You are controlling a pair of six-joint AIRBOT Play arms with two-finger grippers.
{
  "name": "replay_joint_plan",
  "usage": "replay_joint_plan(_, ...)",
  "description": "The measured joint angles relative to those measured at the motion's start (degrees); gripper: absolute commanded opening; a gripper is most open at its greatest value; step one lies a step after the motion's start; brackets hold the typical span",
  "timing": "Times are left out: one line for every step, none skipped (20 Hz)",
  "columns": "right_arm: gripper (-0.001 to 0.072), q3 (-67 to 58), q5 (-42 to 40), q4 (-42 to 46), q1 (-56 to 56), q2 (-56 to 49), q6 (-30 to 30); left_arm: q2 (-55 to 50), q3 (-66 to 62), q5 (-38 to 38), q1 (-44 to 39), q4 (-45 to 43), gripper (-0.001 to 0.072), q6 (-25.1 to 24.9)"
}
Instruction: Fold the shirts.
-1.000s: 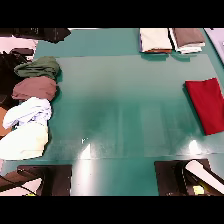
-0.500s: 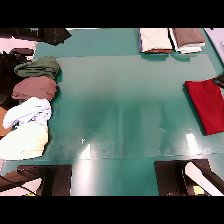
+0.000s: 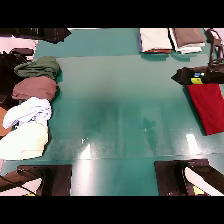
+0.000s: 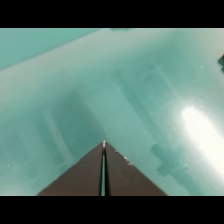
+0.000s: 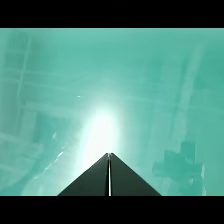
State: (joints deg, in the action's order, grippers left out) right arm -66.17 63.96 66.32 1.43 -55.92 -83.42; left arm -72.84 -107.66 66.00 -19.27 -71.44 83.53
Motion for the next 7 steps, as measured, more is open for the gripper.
replay_joint_plan(0.0021,0.0,-0.15,-0.07,-0.9,0.0,0.11,0.0,-0.02,-0.42,0.0,-0.02,0.0026,0.0)
replay_joint_plan(0.0021,0.0,-0.35,-0.13,-1.51,0.0,0.13,0.0,-0.02,-0.92,0.0,0.0,0.0026,0.0)
replay_joint_plan(0.002,0.0,-0.37,-0.15,-1.95,0.0,0.17,0.0,-0.02,-1.4,0.0,0.0,0.0026,0.0)
replay_joint_plan(0.002,0.0,-0.37,-0.15,-2.25,0.0,0.2,0.0,-0.02,-2.01,0.0,0.02,0.0026,0.0)
replay_joint_plan(0.0021,0.0,-0.39,-0.17,-2.47,0.0,0.22,0.0,-0.02,-2.49,0.0,0.02,0.0026,0.0)
replay_joint_plan(0.002,0.0,-0.35,-0.17,-2.67,0.0,0.24,0.0,-0.02,-2.97,0.0,0.0,0.0026,0.0)
replay_joint_plan(0.002,0.0,-0.28,-0.17,-2.78,0.0,0.26,0.0,-0.02,-3.45,0.0,0.0,0.0026,0.0)
